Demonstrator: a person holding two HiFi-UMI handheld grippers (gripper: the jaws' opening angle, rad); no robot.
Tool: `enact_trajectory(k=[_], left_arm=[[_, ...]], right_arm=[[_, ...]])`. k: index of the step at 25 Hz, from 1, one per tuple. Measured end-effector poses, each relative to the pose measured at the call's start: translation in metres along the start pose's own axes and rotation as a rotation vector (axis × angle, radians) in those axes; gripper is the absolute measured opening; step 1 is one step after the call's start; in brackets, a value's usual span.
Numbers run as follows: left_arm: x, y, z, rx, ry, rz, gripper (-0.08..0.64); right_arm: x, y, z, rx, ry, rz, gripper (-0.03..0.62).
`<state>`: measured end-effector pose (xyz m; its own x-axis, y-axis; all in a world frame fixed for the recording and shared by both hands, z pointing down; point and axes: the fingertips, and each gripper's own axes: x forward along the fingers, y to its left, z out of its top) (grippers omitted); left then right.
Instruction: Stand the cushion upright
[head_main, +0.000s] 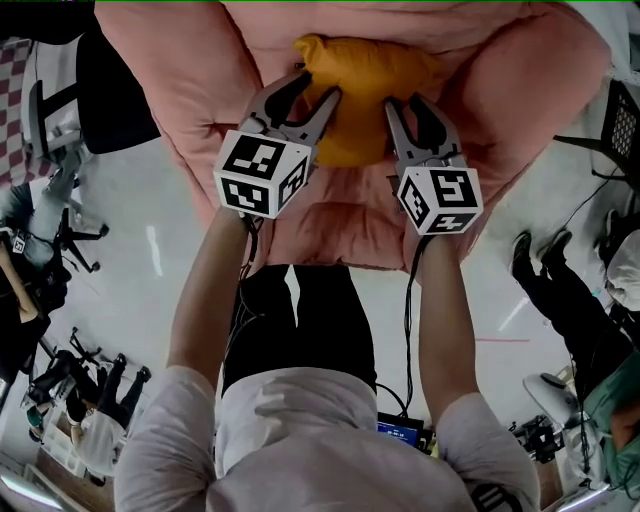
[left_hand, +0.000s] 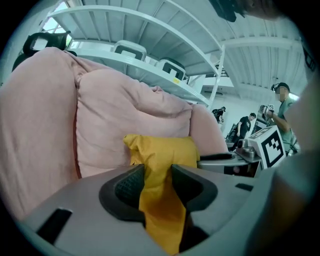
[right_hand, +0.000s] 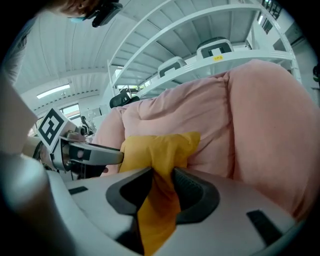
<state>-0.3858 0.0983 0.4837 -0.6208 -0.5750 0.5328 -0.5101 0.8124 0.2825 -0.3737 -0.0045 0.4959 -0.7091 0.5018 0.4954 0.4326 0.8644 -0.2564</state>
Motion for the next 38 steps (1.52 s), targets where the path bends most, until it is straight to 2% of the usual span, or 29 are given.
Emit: enact_trajectory(k=[3,6,10,14,18,24,27,32,38], left_arm=[[-0.001,0.000,0.001,-0.028,0.015,0.041,0.173],[-0.004,0.005,0.001,-0.069,0.033,0.083,0.214],[-0.020,-0.005,0.000,-0.113,0.029,0.100,0.216],[-0.037,-0.025,0.002,-0.132,-0.003,0.133,0.216],[-0.071,-0.013,0.008,-0.122,-0.036,0.168,0.215],[-0.120,-0.047,0.013,-0.035,-0.075,0.165,0.215],[-0.150,-0.070,0.018,-0.015,-0.113,0.170,0.199],[-0.199,-0.095,0.019,0.035,-0.153,0.229,0.057],[-0.248,-0.135,0.022,0.080,-0.205,0.250,0.034]], right_arm=[[-0.002,-0.010,-0.001,0.060,0.018,-0.021,0.180],[-0.003,-0.019,0.000,0.070,0.036,-0.049,0.232],[-0.020,-0.023,0.002,0.059,0.063,-0.062,0.238],[-0.055,-0.037,0.013,0.061,0.002,-0.105,0.238],[-0.065,-0.006,0.034,0.023,-0.039,-0.114,0.236],[-0.104,0.061,0.060,-0.063,-0.115,-0.088,0.233],[-0.129,0.093,0.071,-0.121,-0.143,-0.093,0.195],[-0.173,0.136,0.074,-0.145,-0.196,-0.120,0.103],[-0.233,0.171,0.073,-0.158,-0.234,-0.141,0.029]])
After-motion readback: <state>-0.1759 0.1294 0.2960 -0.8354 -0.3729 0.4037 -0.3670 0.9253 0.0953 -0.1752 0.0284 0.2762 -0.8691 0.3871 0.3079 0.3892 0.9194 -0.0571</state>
